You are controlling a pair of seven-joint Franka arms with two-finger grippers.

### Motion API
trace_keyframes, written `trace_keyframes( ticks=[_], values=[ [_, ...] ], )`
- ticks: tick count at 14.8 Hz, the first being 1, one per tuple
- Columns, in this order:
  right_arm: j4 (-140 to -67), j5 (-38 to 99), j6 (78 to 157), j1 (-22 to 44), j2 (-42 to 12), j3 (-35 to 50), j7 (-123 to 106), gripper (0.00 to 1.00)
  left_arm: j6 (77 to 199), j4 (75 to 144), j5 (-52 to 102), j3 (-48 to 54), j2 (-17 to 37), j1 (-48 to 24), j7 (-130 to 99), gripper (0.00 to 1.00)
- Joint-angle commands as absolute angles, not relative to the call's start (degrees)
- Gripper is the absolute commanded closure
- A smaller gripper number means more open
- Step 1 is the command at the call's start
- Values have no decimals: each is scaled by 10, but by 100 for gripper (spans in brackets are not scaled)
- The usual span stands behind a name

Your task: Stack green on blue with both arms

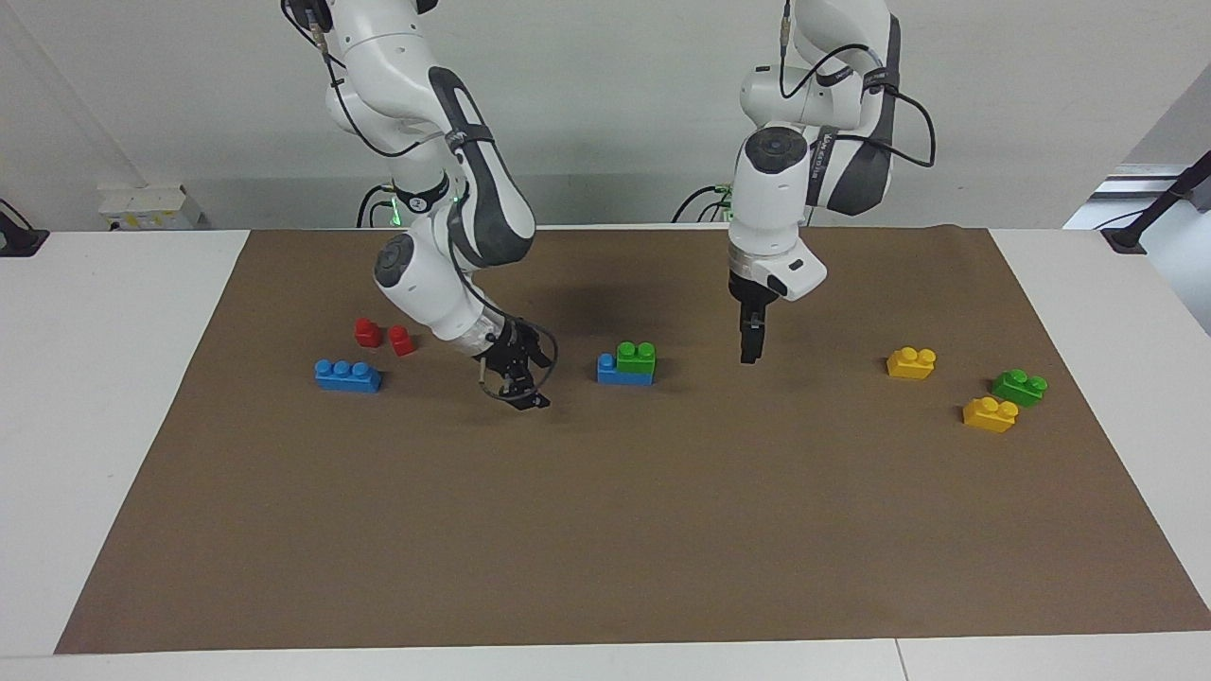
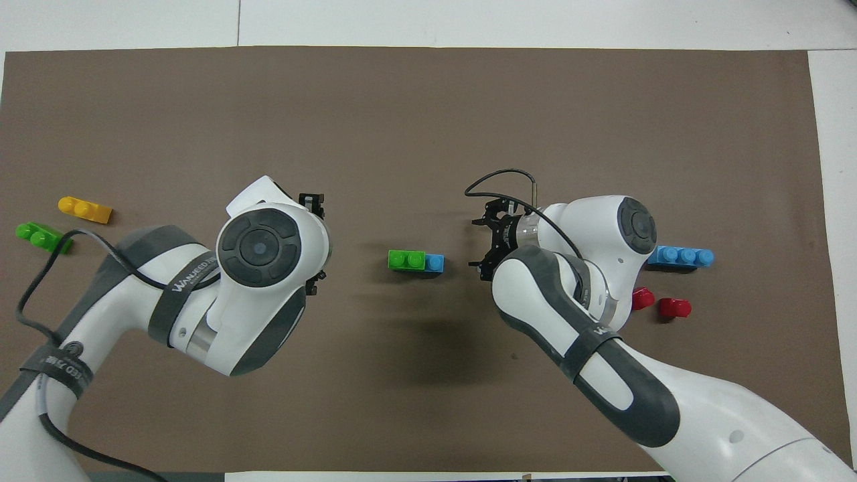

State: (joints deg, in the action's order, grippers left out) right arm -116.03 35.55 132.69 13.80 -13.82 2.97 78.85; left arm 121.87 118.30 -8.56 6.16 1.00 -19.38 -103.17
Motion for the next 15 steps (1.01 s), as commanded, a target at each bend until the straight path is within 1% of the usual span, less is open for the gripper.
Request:
trace_keyframes(
  ticks=[1, 4, 5, 8, 12, 15],
  values=[
    [-1136, 283, 1254, 97, -108, 34, 710, 9, 1180, 1170, -72, 66, -4, -158, -937, 0],
    [-1102, 201, 1157, 57, -81, 34, 564, 7, 1153, 1147, -66, 65, -7, -122, -840, 0],
    [-1095, 176, 1131, 51, -70, 33, 519, 0, 1150, 1141, -60, 65, -9, -111, -808, 0],
    [-1084, 109, 1074, 25, -26, 33, 396, 0, 1110, 1119, -40, 61, -17, -77, -684, 0],
    [-1074, 71, 1023, -15, 34, 33, 161, 0, 1060, 1087, -21, 58, -26, -32, -522, 0],
    [-1030, 36, 953, -25, 44, 33, 49, 0, 1033, 1078, -21, 58, -34, -6, -364, 0]
  ],
)
